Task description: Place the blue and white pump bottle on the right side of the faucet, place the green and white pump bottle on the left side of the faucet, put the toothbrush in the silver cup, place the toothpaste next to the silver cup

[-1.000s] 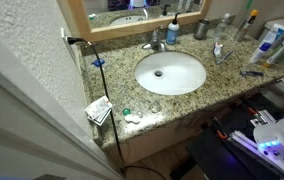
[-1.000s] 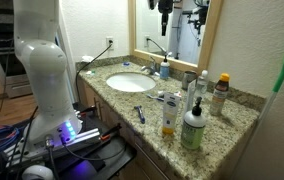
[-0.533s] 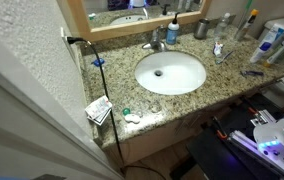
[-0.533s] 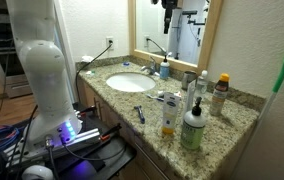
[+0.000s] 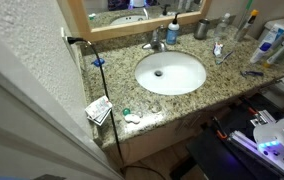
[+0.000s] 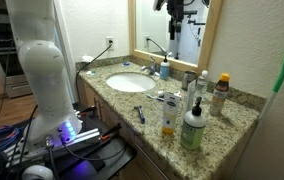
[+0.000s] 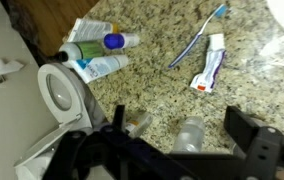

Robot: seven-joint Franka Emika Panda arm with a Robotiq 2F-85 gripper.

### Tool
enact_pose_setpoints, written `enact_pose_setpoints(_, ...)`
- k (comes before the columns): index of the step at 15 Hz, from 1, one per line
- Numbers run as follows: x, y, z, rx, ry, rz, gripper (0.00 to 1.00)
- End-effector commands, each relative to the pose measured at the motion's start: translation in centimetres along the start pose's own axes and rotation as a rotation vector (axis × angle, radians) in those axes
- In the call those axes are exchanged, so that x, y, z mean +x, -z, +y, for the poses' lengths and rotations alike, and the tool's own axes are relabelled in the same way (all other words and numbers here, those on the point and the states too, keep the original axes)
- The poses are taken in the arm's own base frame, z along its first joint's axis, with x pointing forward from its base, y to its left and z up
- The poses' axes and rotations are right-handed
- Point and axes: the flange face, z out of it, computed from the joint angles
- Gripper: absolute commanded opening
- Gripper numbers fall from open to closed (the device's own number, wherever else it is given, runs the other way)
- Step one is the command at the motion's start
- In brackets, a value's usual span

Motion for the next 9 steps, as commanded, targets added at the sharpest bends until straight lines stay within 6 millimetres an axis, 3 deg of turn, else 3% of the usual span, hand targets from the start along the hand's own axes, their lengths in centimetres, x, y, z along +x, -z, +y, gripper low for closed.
enact_pose_setpoints(1, 1.6, -5.2, 6.8, -0.005, 0.185, 0.073, 1.0)
enact_pose_setpoints(6, 3.7, -14.0, 16.8, 0.106, 0.373, 0.078, 1.0)
enact_pose_setpoints(7, 4.4, -11.5, 14.6, 0.049, 0.311, 0.087, 1.0)
enact_pose_setpoints(9, 4.4, -14.0, 17.3, 0.082, 0.34, 0.062, 1.0)
